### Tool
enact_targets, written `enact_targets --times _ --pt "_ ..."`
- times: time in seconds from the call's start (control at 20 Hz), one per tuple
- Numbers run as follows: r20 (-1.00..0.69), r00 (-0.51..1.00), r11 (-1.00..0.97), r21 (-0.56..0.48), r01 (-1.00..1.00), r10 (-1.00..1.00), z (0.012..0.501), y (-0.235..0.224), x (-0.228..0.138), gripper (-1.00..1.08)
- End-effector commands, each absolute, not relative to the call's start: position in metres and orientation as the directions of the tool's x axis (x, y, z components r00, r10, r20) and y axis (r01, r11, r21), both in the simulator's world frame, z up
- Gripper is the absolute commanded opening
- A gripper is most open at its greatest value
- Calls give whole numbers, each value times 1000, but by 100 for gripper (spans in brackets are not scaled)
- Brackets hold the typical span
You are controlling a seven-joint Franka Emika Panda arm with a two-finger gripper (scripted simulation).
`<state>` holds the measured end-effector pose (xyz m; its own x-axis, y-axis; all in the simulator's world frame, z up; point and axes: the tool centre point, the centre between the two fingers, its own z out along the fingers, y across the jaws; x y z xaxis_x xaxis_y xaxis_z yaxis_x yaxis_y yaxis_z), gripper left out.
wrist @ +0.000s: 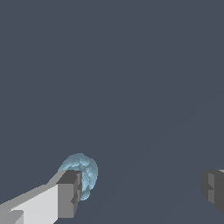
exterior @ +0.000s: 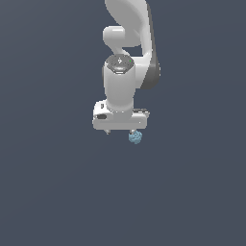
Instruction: Pick up the object and move it to a goal position.
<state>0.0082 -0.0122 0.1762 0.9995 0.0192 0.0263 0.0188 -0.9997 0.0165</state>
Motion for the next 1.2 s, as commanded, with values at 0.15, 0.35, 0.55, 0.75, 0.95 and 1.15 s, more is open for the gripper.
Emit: enact_targets --times 0.15,0.35,0.55,0.75,0.95,1.15 --pt "22 1000 -1000 14 8 8 175 -16 8 100" --pt "7 1000 -1000 4 -30 -29 173 -27 8 100" --pt "5 999 -999 3 -36 -36 172 -28 8 100" --pt "5 999 -999 3 -33 -33 173 -28 8 100" --pt "5 999 -999 3 -46 -46 170 -25 7 100" --pt "5 997 -997 2 -73 -73 164 -18 4 100"
